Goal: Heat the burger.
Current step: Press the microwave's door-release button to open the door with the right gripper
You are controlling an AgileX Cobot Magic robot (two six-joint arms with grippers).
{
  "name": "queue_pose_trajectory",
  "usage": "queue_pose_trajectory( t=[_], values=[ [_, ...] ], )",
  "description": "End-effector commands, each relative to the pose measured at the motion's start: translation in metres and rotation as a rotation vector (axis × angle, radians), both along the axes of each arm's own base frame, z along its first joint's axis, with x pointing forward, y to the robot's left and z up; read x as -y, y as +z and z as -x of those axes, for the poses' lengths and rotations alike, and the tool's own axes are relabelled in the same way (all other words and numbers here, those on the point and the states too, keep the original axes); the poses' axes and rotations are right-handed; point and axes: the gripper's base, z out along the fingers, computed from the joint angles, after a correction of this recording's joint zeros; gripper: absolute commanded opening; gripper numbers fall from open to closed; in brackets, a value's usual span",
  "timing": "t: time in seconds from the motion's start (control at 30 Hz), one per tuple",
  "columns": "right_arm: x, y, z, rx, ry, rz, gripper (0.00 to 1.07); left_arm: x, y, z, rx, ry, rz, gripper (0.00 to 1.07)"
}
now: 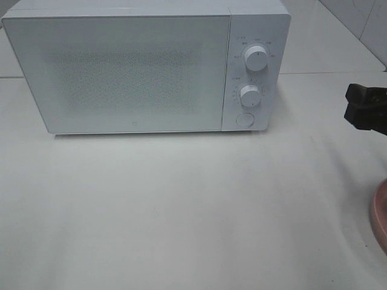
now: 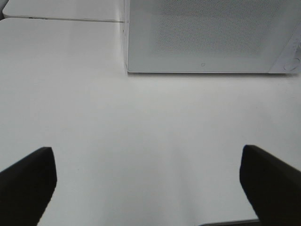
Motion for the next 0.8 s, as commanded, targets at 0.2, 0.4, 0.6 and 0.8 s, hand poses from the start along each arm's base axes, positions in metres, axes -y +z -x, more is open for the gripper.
queue_pose_trajectory(
  t=[0.2, 0.4, 0.6, 0.8],
  values=[
    [-0.033, -0.011, 0.002, 0.037, 0.031, 0.101, 0.73, 0.000, 0.000, 0.003, 0.035, 0.008, 0.002, 0.98],
    [-0.055, -0.018, 0.008, 0.064, 0.031, 0.117, 0.73, 0.000, 0.000, 0.003, 0.035, 0.008, 0.002, 0.98],
    [-0.076, -0.025, 0.014, 0.056, 0.017, 0.117, 0.73, 0.000, 0.000, 0.003, 0.035, 0.008, 0.002, 0.98],
    [-0.092, -0.024, 0.017, 0.054, 0.023, 0.111, 0.73, 0.000, 0.000, 0.003, 0.035, 0.008, 0.003, 0.98]
  ],
)
